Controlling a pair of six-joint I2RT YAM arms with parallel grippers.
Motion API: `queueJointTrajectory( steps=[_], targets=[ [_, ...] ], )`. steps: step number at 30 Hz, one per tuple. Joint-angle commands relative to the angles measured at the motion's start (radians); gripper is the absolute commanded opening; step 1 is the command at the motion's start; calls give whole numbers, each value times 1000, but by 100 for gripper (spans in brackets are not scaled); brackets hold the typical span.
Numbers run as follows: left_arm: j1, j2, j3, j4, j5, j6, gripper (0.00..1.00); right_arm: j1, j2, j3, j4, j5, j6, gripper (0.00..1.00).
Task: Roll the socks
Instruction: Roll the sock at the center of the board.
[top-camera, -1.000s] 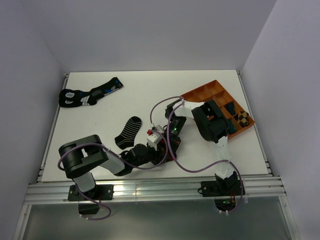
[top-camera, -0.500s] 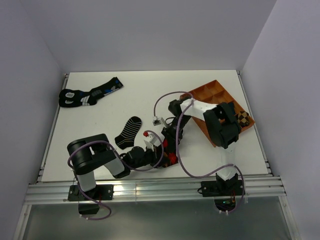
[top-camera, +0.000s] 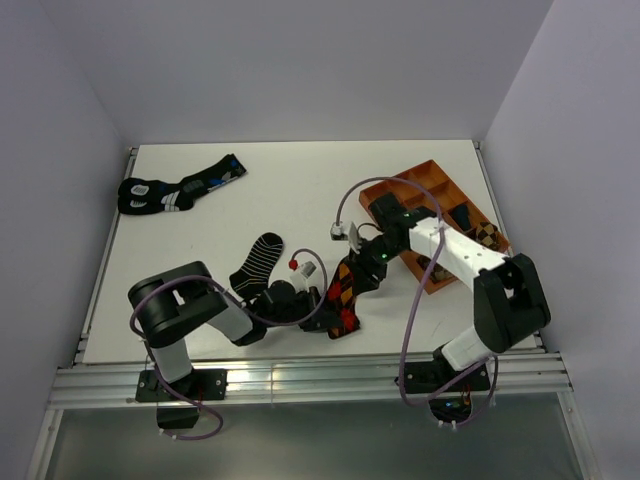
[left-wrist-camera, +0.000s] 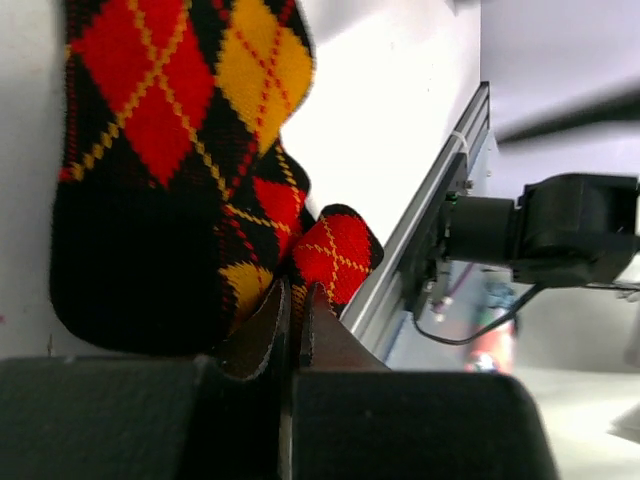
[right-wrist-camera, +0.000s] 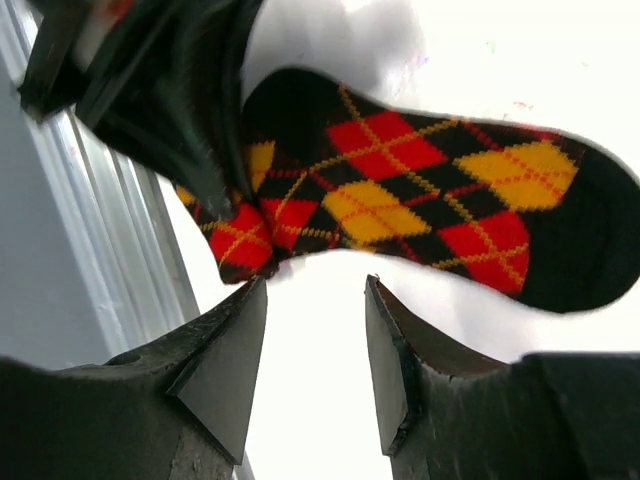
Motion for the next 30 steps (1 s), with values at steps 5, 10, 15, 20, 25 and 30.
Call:
queueJointTrajectory(
  steps=[5,10,15,20,25,30],
  targets=[
    [86,82,68,-343,255,-112,0,-6,-181,-140,54,1,-170,55],
    [149,85,111,-428,334,-100,0,24,-256,-243,76,-26,-292,59],
    [201,73,166,-553,361,-53,0,114,-345,-337,193,41,-279,62],
    [224,87,199,-581,375,-30,0,289,-429,-447,353,191,-213,64],
    [232,110,206,-578,392,-28,0,367,-435,-472,433,256,-178,65],
    [240,111,208,-572,398,-26,0,442,-416,-476,471,319,-164,64]
  ],
)
